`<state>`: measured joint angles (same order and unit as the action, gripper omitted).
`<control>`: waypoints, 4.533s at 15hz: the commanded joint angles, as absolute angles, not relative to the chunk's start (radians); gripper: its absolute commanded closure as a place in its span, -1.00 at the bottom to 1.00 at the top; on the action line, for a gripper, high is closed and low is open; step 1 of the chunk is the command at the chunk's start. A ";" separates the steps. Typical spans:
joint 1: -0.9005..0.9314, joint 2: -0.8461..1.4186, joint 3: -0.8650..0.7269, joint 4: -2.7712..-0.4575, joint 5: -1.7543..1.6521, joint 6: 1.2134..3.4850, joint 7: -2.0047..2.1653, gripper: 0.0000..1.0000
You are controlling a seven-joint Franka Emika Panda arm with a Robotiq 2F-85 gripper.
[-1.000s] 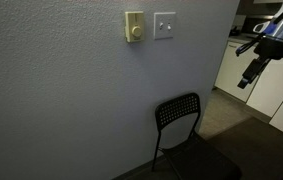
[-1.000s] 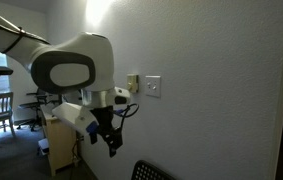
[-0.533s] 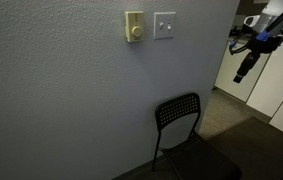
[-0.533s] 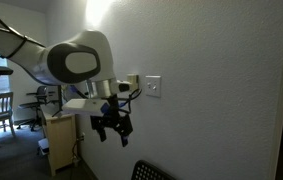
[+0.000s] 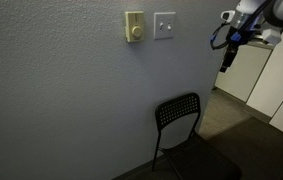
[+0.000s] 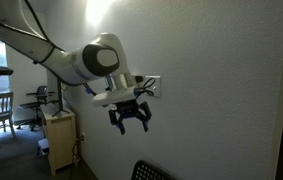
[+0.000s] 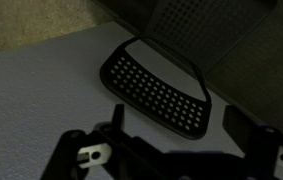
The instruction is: Flip the the switch on the wall to turn off the light.
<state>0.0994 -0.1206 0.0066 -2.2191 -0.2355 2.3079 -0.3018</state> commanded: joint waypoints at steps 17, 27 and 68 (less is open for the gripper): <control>0.150 -0.021 0.118 -2.027 -0.458 2.424 -0.689 -1.00; 0.154 -0.039 0.129 -2.012 -0.436 2.414 -0.790 -1.00; 0.147 0.351 0.126 -1.500 -0.243 2.391 -1.111 -1.00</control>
<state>0.1617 0.3267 0.1142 -1.5171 -0.2504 2.4253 -1.1257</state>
